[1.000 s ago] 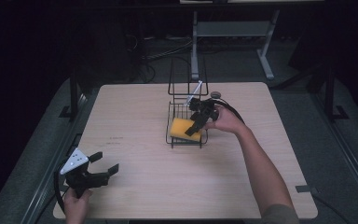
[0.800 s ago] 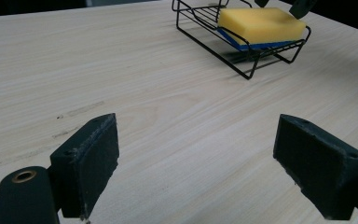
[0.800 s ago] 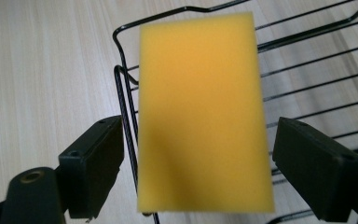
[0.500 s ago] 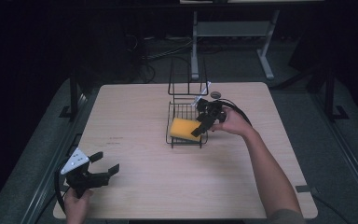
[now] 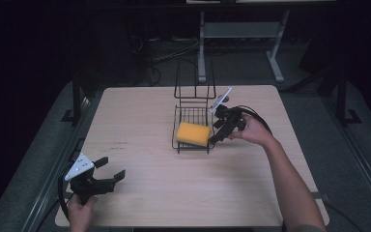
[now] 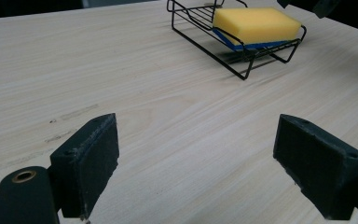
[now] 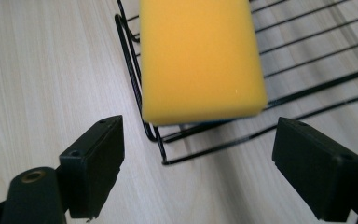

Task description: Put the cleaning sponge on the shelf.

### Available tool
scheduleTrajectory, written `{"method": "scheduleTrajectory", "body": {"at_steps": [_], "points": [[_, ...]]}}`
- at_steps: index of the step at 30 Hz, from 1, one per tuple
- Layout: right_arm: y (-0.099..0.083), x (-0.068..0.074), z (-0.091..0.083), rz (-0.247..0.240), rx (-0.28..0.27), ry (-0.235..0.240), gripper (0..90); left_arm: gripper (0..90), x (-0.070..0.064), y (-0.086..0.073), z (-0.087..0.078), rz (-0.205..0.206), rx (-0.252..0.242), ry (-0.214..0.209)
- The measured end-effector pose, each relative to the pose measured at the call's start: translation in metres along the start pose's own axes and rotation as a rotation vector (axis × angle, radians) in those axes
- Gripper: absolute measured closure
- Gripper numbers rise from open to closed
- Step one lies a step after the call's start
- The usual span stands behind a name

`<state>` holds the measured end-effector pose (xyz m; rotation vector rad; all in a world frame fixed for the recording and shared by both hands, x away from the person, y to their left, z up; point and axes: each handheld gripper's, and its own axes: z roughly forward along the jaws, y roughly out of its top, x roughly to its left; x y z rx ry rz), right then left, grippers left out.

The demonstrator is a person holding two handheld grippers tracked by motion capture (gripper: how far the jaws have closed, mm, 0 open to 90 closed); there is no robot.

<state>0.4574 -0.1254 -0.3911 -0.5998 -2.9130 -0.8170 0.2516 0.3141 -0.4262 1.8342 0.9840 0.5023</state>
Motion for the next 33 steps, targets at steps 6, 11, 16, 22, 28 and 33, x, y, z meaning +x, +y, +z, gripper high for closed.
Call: {"method": "scheduleTrajectory", "body": {"at_steps": [6, 11, 16, 22, 28, 33], "points": [[-0.014, 0.002, -0.007, 0.014, -0.015, -0.007, 16.4, 13.4, 0.000, 0.000, 0.001, -0.002, 0.003, -0.001], [-0.027, 0.007, -0.013, 0.025, -0.015, -0.011, 16.4, 13.4, 0.001, -0.001, 0.001, -0.007, 0.006, -0.002], [-0.042, 0.015, -0.020, 0.028, -0.019, -0.024, 16.5, 13.4, 0.000, -0.001, 0.000, -0.005, 0.003, -0.003], [-0.061, 0.026, -0.023, 0.032, -0.011, -0.039, 16.5, 13.4, -0.001, -0.001, 0.000, -0.005, 0.004, -0.001], [-0.082, 0.034, -0.025, 0.053, -0.007, -0.047, 16.5, 13.4, -0.001, -0.001, 0.000, -0.002, 0.003, 0.000], [-0.095, 0.038, -0.025, 0.066, -0.004, -0.055, 16.5, 13.4, -0.001, -0.001, -0.001, -0.002, -0.004, 0.000]]}}
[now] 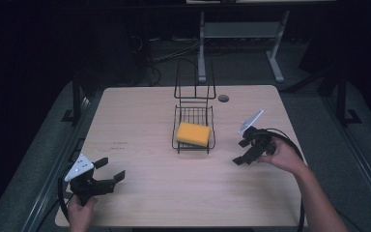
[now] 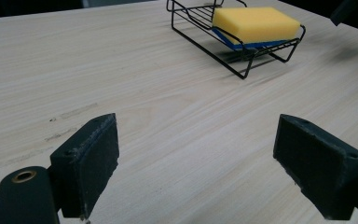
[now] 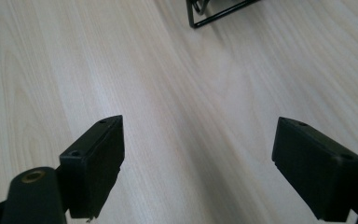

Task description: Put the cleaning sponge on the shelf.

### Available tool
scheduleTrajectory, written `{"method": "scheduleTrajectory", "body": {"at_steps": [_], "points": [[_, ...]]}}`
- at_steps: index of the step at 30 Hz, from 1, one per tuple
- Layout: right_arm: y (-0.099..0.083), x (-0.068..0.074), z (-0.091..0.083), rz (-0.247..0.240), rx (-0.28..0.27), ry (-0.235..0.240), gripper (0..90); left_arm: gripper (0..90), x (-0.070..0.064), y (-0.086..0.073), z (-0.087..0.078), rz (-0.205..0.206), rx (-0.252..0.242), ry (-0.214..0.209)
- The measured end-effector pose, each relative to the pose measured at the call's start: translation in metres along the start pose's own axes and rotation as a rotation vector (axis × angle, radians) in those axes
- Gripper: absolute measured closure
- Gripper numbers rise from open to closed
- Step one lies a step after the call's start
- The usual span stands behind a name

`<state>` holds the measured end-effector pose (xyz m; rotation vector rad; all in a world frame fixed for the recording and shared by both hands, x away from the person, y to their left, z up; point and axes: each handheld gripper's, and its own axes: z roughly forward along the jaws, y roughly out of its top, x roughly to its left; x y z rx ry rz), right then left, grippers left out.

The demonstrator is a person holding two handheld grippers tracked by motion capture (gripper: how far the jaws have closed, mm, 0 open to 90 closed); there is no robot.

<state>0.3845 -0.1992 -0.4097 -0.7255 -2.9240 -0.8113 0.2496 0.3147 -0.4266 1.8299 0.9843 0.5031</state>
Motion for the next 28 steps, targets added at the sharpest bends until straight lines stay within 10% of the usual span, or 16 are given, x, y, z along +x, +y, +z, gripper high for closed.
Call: {"method": "scheduleTrajectory", "body": {"at_steps": [28], "points": [[-0.046, 0.038, -0.010, 0.034, -0.021, -0.068, 16.1, 13.4, -0.001, -0.002, -0.002, 0.015, -0.008, -0.001]]}}
